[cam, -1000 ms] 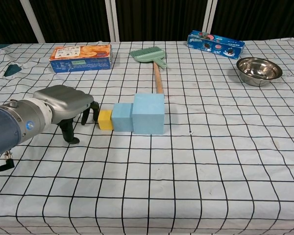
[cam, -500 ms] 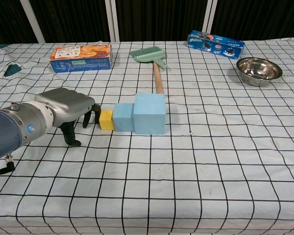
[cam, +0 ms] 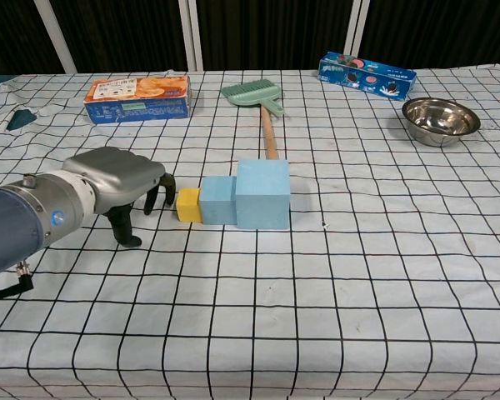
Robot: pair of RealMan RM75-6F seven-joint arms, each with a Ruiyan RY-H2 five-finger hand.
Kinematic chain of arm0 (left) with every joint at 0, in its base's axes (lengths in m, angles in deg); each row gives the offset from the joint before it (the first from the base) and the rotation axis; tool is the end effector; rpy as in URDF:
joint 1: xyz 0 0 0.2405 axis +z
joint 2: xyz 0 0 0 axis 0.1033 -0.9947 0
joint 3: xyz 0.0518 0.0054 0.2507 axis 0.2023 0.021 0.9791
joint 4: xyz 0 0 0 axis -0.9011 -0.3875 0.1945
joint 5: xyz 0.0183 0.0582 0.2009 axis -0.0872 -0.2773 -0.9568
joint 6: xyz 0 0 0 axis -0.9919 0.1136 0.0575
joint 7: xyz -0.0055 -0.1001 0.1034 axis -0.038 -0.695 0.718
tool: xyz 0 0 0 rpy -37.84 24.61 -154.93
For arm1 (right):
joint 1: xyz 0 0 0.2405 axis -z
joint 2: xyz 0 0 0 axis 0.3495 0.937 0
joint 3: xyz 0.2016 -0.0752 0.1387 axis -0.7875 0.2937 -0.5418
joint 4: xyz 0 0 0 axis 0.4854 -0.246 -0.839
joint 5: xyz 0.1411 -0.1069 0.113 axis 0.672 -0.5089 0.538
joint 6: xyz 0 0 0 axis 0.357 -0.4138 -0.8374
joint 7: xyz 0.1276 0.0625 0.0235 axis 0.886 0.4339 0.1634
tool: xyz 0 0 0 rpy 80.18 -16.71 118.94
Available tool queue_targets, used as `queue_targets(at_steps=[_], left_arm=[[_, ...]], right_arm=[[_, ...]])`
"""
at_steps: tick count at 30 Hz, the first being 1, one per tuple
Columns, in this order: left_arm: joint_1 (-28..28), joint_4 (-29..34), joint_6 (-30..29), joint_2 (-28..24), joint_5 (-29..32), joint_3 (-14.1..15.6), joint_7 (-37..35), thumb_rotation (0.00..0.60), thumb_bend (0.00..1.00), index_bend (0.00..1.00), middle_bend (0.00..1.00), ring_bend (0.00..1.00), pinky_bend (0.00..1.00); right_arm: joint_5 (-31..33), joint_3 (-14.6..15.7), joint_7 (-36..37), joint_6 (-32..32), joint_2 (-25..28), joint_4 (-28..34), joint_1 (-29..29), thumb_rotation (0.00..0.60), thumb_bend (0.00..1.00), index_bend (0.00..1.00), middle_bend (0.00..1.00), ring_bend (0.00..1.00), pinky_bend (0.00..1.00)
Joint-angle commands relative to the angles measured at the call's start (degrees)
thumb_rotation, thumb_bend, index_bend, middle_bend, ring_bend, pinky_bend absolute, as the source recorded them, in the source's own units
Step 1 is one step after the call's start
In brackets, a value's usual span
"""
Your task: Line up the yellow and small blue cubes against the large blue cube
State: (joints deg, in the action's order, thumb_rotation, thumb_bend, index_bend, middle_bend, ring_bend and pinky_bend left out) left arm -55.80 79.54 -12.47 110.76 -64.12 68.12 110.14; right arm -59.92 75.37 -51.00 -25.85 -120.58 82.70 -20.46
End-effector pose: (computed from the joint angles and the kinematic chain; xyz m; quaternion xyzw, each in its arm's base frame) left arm -0.1189 0.2933 -0.0652 -0.7875 -0.3154 -0.1820 0.4973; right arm -0.3297 -0.1765 0.1961 0.4557 -0.4138 0.3860 0.6871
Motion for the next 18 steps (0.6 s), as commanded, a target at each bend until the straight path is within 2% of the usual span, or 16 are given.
queue_targets(at_steps=[1,6,9,12,15,18], left_arm=[[0.51,2.33,-2.96,-1.58,-0.16,0.0,1.51,0.6,0.24,0.26,0.41,0.15,0.13],[1.97,6.9,-6.62,-5.43,-0.6,-0.11,1.75,0.6,0.23,0.24,0.36,0.13,0.12],[4.06,10.49,-8.19,-9.52,-4.27,0.64,-1.76,0.6,0.2,0.22,0.31,0.09,0.06],[8.27,13.29,-11.77,-14.94,-14.52,3.35,-9.78,0.6,0.17,0.21,0.27,0.06,0.0],[13.17,12.86,-15.24,-19.31,-25.52,7.32,-19.51,0.6,0.14,0.2,0.25,0.04,0.0],[18.64,11.4,-19.59,-23.13,-33.1,10.95,-28.33,0.6,0.13,0.2,0.22,0.02,0.0]], right_arm=[[-0.06,0.05,-0.12,0.05,-0.05,0.02,-0.04,0.6,0.24,0.12,0.11,0.26,0.17],[-0.35,0.23,-0.55,0.17,-0.17,0.05,-0.17,0.6,0.24,0.12,0.11,0.26,0.17],[-0.48,0.38,-0.65,0.43,-0.12,-0.05,-0.25,0.6,0.24,0.12,0.11,0.26,0.17],[-0.63,0.61,-0.88,0.88,0.01,-0.29,-0.39,0.6,0.24,0.12,0.11,0.26,0.17],[-1.19,1.09,-1.21,1.43,0.2,-0.33,-0.58,0.6,0.23,0.12,0.11,0.26,0.17],[-2.2,1.93,-1.94,2.42,0.45,-0.21,-0.97,0.6,0.22,0.12,0.11,0.26,0.17]])
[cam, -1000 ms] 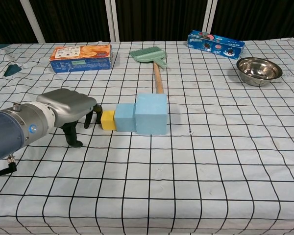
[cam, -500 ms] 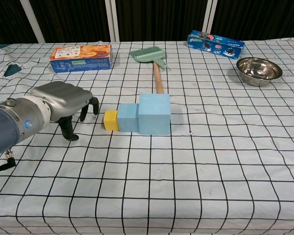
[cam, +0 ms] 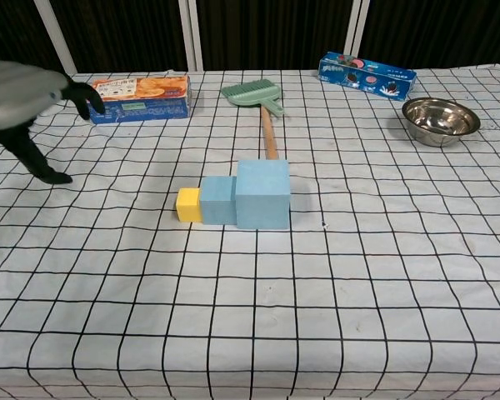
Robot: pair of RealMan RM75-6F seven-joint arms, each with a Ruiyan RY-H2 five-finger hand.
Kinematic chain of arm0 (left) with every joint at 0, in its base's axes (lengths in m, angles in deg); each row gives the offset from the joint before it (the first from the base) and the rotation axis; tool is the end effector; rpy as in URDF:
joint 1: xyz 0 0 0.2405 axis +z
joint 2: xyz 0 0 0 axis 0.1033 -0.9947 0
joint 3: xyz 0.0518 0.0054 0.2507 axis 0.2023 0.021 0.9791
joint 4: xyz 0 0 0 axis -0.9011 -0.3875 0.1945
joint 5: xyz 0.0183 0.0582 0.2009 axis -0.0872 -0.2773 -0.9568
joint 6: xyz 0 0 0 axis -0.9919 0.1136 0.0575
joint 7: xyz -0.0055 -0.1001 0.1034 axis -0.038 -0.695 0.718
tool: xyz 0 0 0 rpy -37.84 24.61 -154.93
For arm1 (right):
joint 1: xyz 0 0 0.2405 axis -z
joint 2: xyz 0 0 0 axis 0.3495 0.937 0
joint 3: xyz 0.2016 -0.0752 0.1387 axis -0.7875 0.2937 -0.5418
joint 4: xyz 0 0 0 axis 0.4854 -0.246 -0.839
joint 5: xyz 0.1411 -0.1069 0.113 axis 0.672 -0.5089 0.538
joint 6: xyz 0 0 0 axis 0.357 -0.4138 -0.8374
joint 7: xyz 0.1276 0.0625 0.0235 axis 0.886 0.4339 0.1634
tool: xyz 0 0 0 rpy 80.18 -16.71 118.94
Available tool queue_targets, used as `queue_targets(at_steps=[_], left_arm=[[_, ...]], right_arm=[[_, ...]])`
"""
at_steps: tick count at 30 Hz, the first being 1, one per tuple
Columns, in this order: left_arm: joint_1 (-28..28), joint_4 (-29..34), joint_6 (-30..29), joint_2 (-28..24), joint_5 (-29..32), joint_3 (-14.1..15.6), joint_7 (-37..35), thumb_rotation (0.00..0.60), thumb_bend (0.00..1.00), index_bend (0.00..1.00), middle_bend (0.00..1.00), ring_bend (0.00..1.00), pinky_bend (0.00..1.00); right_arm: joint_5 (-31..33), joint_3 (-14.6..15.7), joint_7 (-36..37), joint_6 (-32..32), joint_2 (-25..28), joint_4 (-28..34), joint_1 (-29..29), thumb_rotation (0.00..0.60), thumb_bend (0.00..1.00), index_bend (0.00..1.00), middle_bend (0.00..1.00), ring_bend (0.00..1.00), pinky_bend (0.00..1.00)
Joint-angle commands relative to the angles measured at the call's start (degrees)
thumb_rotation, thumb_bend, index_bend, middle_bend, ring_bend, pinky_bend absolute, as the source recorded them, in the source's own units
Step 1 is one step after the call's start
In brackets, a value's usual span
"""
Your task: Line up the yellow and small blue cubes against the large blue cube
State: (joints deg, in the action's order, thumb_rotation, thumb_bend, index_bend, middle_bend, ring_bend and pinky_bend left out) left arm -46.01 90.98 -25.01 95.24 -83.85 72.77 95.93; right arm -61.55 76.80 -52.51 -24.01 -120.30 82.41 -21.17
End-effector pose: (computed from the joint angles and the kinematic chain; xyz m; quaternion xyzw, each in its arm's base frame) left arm -0.1532 0.2805 0.0368 -0.7056 -0.3058 -0.3000 0.5645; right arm -0.3284 -0.1775 0.1889 0.4868 -0.4127 0.3688 0.6758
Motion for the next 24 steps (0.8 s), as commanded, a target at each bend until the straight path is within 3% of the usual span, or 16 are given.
queue_targets(at_steps=[1,5,12,16,24], left_arm=[[10.78,-0.91,-8.65,-8.79,-15.2,7.45,-16.62,0.6,0.13,0.2,0.21,0.02,0.0],[16.62,-4.06,-12.43,-11.7,-18.83,10.0,-23.2,0.6,0.13,0.2,0.2,0.01,0.0],[24.65,-9.83,-16.1,-14.11,-23.26,11.48,-35.09,0.6,0.13,0.2,0.19,0.0,0.0],[27.16,-12.34,-15.92,-15.05,-24.84,11.1,-41.65,0.6,0.13,0.2,0.19,0.0,0.0],[29.81,-14.89,-12.31,-16.08,-22.21,8.36,-46.82,0.6,0.13,0.2,0.19,0.0,0.0]], right_arm=[[-0.91,0.77,-0.56,0.93,0.24,0.13,-0.41,0.6,0.22,0.12,0.11,0.26,0.17],[-2.33,1.83,-0.95,2.43,0.28,0.11,-1.1,0.6,0.2,0.12,0.11,0.26,0.17],[-3.19,2.43,-2.15,2.88,-0.49,-0.28,-1.66,0.6,0.2,0.12,0.11,0.26,0.17],[-3.49,2.66,-2.45,2.87,-0.55,-0.11,-1.74,0.6,0.2,0.12,0.11,0.26,0.17],[-3.64,2.87,-3.1,2.74,-0.59,0.16,-1.81,0.6,0.2,0.12,0.11,0.26,0.17]])
